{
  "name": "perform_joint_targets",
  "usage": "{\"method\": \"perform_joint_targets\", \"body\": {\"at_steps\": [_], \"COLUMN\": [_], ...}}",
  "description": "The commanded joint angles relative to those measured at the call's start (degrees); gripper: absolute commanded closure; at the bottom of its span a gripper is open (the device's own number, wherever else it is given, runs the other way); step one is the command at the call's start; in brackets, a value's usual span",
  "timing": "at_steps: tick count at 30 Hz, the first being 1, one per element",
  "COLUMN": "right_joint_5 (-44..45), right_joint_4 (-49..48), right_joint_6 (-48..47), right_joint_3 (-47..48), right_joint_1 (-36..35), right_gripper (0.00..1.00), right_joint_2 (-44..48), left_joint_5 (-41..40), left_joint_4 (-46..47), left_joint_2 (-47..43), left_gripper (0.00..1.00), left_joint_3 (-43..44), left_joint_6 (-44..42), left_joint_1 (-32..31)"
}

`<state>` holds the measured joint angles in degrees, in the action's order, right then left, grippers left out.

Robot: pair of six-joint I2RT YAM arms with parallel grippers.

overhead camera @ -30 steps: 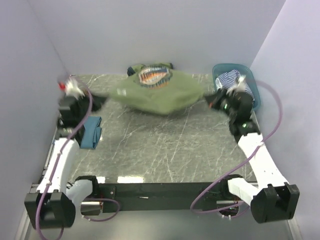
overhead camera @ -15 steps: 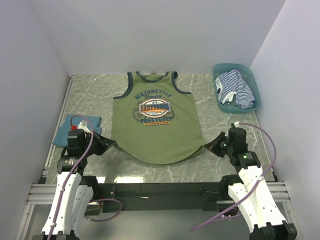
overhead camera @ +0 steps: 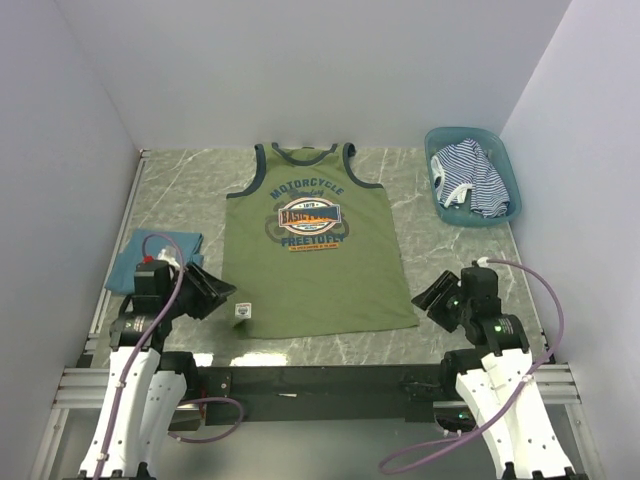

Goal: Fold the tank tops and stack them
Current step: Flatten the tank top out, then fold the tank top

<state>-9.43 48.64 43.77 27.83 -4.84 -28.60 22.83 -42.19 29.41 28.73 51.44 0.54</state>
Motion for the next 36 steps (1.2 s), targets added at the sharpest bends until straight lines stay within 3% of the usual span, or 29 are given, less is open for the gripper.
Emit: {"method": "perform_joint_targets", "body": {"at_steps": [1, 4, 7, 10, 11, 14, 18, 23, 28, 33, 36], "right_joint_5": [2.06, -2.87, 1.14, 9.82, 12.57, 20.4, 22.53, 22.35, 20.24, 20.24, 20.42], "right_joint_4": [1.2, -2.49, -6.97, -12.85, -15.83, -20.32, -23.68, -22.89, -20.35, -14.99, -13.58], "right_joint_6": [-2.28, -2.99, 0.07, 6.93, 8.51, 12.39, 11.7, 8.62, 6.51, 5.71, 6.15], "right_joint_3": [4.68, 5.38, 6.87, 9.5, 10.56, 17.58, 30.93, 52.99, 71.28, 83.68, 85.54], "right_joint_1": [0.36, -0.69, -6.03, -21.75, -31.1, -45.81, -56.91, -64.06, -68.18, -70.13, -70.92], "right_gripper": [0.39, 0.41, 0.43, 0.45, 0.46, 0.49, 0.52, 0.58, 0.6, 0.6, 0.6], "right_joint_2": [1.09, -0.14, -2.94, -9.0, -14.06, -27.84, -47.56, -70.92, -87.55, -96.63, -99.8], "left_joint_5": [-1.12, -2.96, -5.42, -5.95, -5.78, -4.82, 0.53, -0.58, -1.12, 0.98, 1.08], "left_joint_4": [-0.6, -1.05, 1.23, 5.18, 7.11, 10.28, 13.01, 12.49, 10.12, 9.85, 9.59], "left_joint_2": [0.12, 1.7, 4.59, 11.68, 13.81, 21.46, 27.27, 28.16, 28.33, 28.6, 28.34], "left_gripper": [0.48, 0.46, 0.45, 0.48, 0.5, 0.53, 0.52, 0.49, 0.48, 0.48, 0.48], "left_joint_3": [6.85, 12.3, 16.0, 18.9, 20.73, 25.03, 32.51, 44.8, 55.01, 58.37, 58.37], "left_joint_6": [-2.13, -4.24, -5.73, -7.14, -7.75, -8.98, -10.13, -9.87, -9.34, -8.81, -9.16], "left_joint_1": [-0.18, -0.1, -0.1, -0.1, -0.18, 0.25, 2.45, 3.07, 3.42, 3.42, 3.42]}}
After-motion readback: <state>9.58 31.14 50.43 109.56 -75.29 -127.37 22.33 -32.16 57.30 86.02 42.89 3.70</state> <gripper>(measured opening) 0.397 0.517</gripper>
